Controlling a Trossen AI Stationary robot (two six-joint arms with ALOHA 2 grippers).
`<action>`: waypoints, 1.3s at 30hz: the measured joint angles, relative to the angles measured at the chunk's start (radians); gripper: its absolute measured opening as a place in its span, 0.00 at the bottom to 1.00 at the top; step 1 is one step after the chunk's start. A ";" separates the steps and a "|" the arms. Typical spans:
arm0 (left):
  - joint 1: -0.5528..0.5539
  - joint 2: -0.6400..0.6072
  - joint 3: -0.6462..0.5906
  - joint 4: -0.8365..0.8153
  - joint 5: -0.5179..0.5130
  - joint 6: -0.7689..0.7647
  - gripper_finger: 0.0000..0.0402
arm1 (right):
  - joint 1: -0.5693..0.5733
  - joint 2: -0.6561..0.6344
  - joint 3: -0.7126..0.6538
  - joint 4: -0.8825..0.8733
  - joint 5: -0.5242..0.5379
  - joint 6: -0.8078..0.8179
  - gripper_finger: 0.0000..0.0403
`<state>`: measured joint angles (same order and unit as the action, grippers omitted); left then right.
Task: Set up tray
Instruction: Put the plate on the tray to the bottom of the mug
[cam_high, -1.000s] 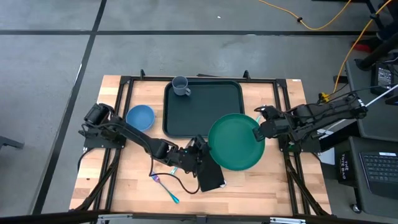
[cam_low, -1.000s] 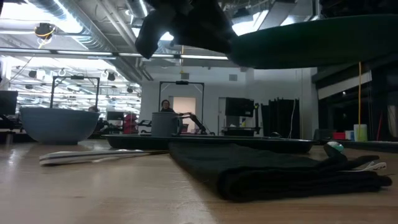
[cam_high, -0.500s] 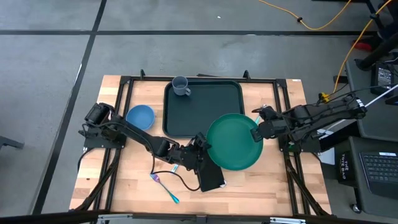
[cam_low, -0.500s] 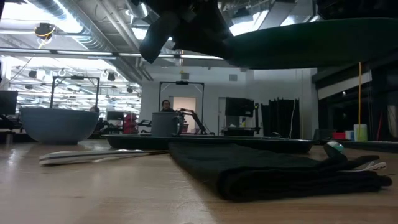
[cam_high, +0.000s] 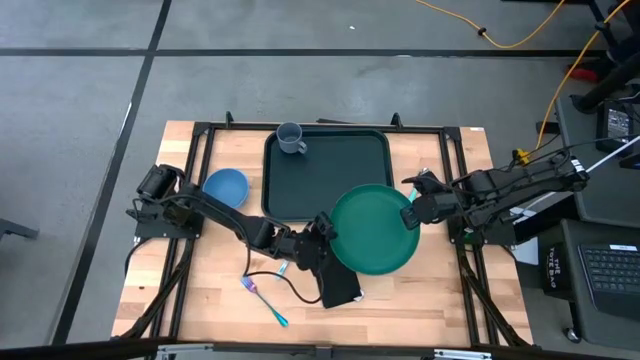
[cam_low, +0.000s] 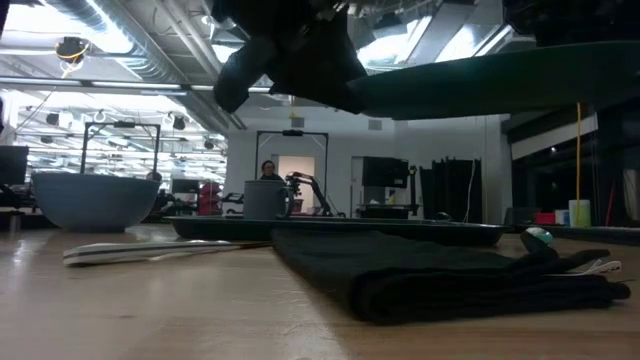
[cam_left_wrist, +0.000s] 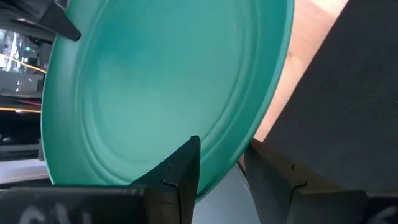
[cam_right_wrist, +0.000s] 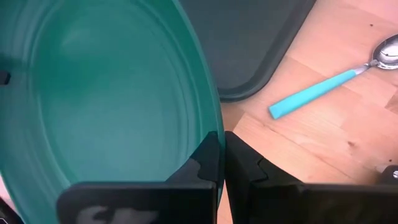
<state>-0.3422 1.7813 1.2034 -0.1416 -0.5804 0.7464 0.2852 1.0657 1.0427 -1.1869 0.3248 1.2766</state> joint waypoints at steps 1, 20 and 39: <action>0.000 0.000 0.000 -0.001 0.000 0.002 0.26 | 0.000 0.000 0.000 0.000 0.000 -0.001 0.03; -0.002 0.000 -0.001 -0.047 0.092 0.107 0.01 | 0.000 0.000 0.001 0.058 0.054 -0.124 0.11; -0.004 0.000 -0.002 -0.241 0.058 -0.019 0.01 | 0.000 -0.002 0.001 0.042 0.206 -0.254 0.25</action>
<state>-0.3458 1.7809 1.2013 -0.3827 -0.5224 0.7270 0.2855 1.0641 1.0435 -1.1447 0.5304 1.0222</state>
